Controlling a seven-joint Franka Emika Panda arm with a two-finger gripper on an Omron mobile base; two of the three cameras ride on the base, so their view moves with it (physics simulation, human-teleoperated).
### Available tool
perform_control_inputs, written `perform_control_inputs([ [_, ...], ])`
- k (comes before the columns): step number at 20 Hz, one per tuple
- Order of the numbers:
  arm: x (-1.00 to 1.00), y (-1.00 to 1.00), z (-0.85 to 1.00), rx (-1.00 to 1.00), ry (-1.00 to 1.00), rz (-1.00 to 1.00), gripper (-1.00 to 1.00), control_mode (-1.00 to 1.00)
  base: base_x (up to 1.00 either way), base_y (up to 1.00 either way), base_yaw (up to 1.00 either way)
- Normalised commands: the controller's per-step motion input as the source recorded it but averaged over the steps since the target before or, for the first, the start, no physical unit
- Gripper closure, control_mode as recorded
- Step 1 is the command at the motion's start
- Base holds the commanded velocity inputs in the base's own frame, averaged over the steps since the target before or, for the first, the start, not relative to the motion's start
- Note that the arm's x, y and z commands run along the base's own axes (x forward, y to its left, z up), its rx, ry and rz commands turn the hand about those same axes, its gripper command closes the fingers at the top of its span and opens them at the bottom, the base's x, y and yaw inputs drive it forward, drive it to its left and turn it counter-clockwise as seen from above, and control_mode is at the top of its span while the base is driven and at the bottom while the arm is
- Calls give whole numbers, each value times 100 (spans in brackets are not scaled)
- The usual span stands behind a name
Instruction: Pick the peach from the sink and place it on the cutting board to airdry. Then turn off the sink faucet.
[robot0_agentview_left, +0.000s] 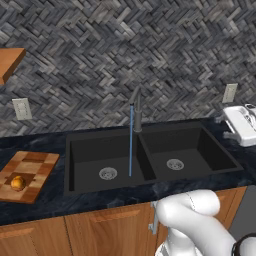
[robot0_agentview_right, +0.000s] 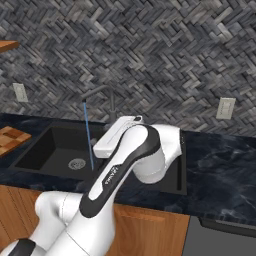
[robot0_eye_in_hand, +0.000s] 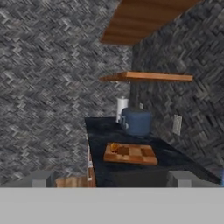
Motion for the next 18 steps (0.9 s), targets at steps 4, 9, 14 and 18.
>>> perform_control_inputs([
  [4, 59, 0, -15, 0, 5, 0, -100, -100, 0, 0, 0],
  [9, 63, 0, -17, 0, 9, 0, -100, -100, 0, 0, 0],
  [14, 59, 0, -17, 1, 10, 0, -100, -100, 0, 0, 0],
  [18, 37, 0, -17, 0, 8, 0, -100, -100, 0, 0, 0],
])
